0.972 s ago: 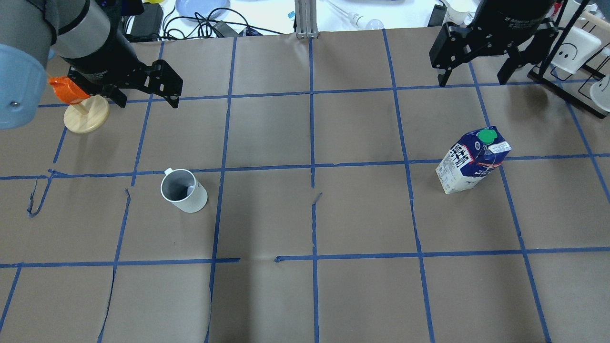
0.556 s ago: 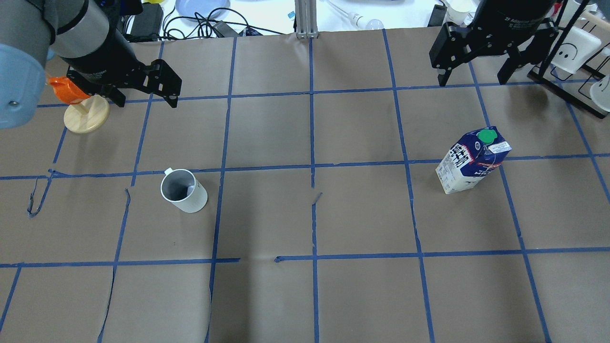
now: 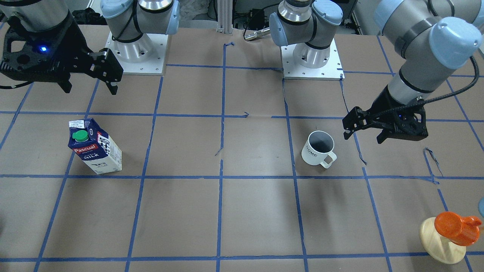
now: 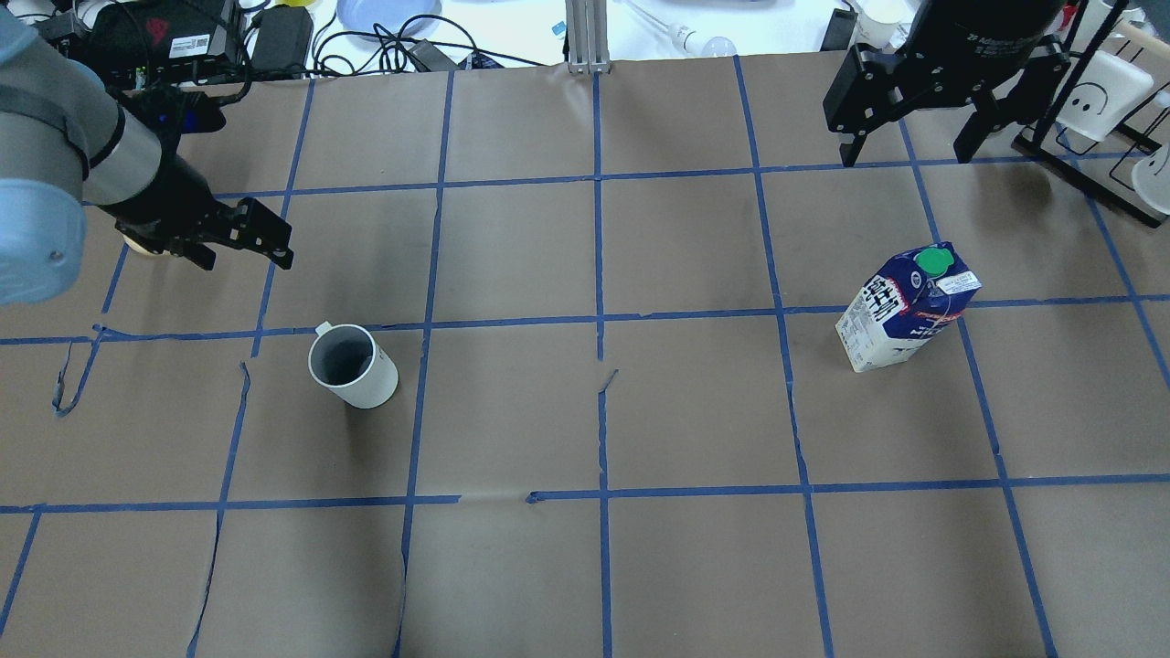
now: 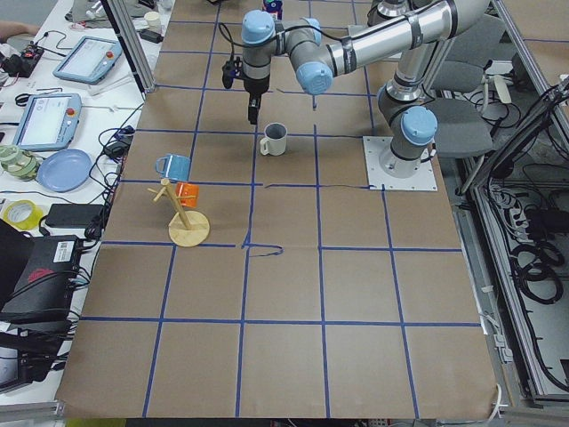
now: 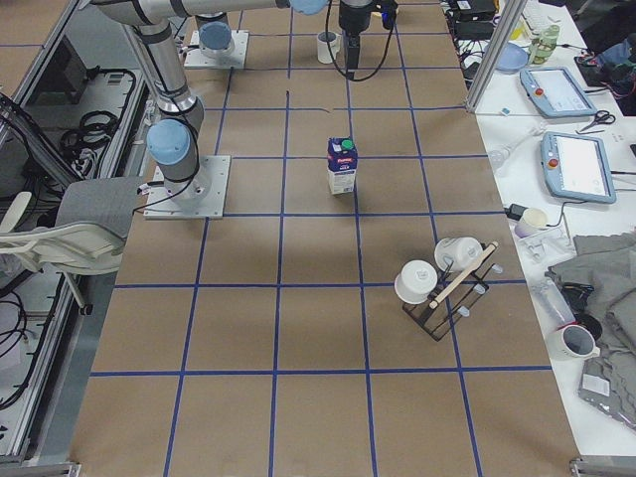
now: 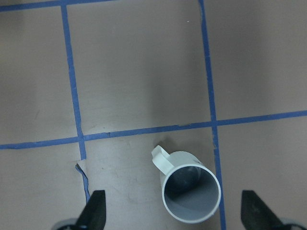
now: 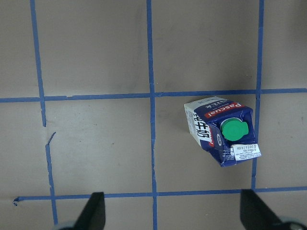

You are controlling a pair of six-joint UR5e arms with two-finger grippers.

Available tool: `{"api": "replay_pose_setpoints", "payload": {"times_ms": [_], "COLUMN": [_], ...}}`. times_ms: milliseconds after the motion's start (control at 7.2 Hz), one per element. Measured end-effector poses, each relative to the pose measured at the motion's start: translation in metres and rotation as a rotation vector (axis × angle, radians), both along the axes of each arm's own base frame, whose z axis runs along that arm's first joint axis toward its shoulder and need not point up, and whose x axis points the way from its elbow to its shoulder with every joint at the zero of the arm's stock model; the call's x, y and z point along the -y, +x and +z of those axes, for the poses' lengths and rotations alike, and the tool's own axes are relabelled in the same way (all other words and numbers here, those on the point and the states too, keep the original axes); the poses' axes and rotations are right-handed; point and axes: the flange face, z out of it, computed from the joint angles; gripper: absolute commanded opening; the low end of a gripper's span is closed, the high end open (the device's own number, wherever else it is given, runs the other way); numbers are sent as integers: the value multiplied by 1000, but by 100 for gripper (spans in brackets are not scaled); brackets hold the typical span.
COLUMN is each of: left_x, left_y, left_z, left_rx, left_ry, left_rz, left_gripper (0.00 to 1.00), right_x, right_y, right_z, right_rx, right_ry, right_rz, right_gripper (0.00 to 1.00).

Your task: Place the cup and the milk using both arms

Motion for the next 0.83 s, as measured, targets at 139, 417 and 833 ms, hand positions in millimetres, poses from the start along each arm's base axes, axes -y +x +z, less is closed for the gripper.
{"api": "replay_pose_setpoints", "payload": {"times_ms": [139,417,833], "left_x": [-9,-16,-16], "left_y": [3,0,-4], "left_z": [-28,-72,-114], "left_rx": [-12,-31,-42], "left_ry": [24,81,105], "left_rz": [8,14,23], "left_gripper": [99,95,0], "right_x": [0,0,1], "right_y": [0,-1,-1], "right_z": [0,0,-1], "right_rx": [0,0,-1], "right_ry": [0,0,1], "right_rz": [0,0,0], "right_gripper": [100,100,100]}}
